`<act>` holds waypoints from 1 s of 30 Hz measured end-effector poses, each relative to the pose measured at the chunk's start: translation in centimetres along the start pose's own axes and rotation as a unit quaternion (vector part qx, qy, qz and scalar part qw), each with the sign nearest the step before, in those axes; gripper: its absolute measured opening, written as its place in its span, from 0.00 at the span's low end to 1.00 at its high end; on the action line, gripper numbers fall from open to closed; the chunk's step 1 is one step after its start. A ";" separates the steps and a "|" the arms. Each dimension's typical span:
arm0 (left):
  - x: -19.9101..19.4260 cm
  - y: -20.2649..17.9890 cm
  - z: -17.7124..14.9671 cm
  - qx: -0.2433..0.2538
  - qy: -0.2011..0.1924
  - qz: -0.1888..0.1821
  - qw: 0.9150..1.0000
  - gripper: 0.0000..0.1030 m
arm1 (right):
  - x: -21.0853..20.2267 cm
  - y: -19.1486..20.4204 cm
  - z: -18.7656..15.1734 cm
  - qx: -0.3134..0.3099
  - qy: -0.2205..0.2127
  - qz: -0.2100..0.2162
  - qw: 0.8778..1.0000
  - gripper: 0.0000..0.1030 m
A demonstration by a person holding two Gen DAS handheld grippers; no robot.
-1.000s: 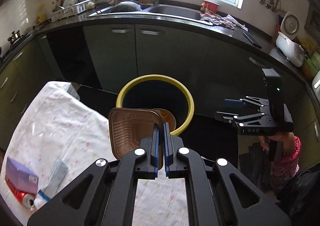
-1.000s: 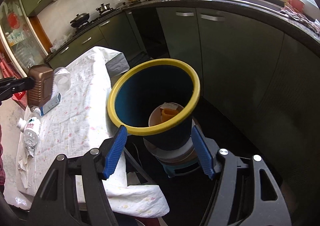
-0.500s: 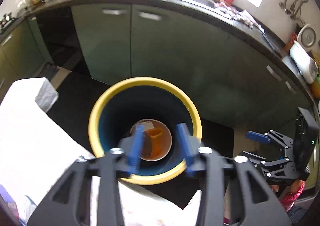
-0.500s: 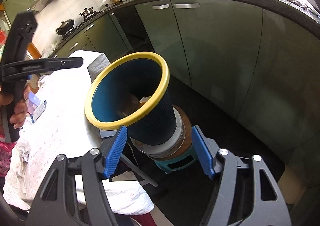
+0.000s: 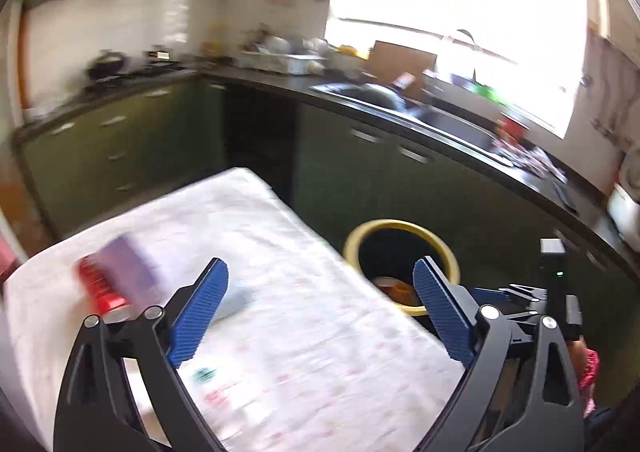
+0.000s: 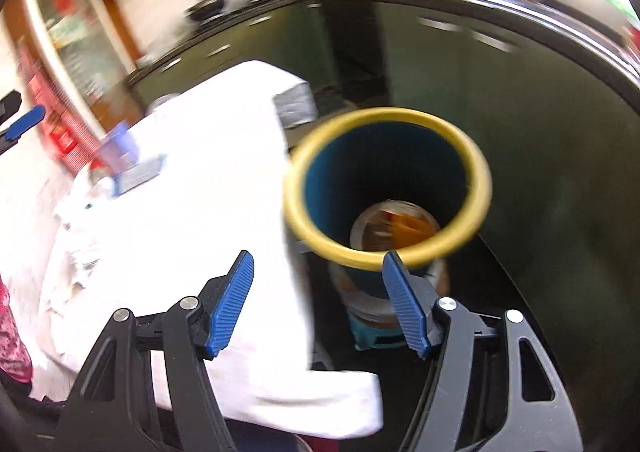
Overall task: Collect trash
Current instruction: 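Reach the right tool to the clear water bottle and grasp it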
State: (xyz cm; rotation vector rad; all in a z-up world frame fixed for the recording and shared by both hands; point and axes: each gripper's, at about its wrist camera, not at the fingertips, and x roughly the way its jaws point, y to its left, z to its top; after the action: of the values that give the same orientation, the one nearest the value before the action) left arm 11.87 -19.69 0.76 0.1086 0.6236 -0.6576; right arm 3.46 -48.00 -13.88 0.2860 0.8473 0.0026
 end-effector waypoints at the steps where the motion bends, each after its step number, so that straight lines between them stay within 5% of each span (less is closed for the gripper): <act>1: -1.3 1.8 -0.7 -0.015 -0.007 0.022 1.000 0.94 | 0.3 1.4 0.4 -0.015 0.003 0.009 1.000 0.62; 12: -11.5 17.5 -12.8 -0.175 -0.039 0.183 0.967 0.95 | 4.2 18.3 2.8 -0.142 0.062 0.159 0.975 0.62; 18: -12.6 20.1 -15.9 -0.204 -0.034 0.197 0.958 0.95 | 9.0 24.9 6.2 -0.168 0.195 0.208 0.944 0.72; 23: -12.6 20.4 -16.9 -0.212 -0.035 0.188 0.958 0.95 | 13.3 28.5 8.0 -0.198 0.305 0.164 0.917 0.78; 30: -11.7 21.2 -17.6 -0.221 -0.027 0.174 0.959 0.95 | 16.8 31.6 7.5 -0.221 0.376 0.120 0.892 0.78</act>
State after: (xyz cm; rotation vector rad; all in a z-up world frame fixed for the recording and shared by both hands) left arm 8.48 8.45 -8.87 -0.2129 0.6652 -0.1693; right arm 23.66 -17.52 -13.66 -0.0617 1.5424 0.5666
